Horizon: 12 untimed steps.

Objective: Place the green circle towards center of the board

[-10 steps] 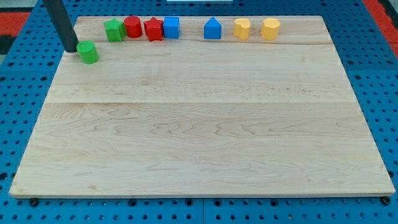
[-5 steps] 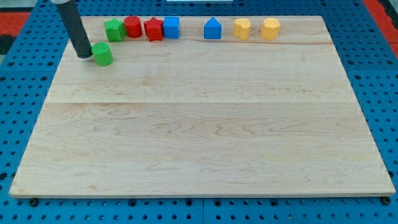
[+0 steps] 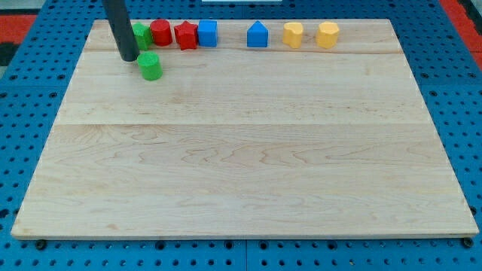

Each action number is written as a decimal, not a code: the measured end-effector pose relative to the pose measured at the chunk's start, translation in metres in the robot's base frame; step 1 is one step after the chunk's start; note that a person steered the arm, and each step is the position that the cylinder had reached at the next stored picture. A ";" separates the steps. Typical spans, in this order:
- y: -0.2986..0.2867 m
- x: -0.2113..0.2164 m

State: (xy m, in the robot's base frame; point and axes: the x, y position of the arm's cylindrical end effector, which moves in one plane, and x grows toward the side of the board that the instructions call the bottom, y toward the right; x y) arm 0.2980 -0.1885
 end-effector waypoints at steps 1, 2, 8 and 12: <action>0.020 0.038; 0.050 0.071; 0.210 0.098; 0.054 0.058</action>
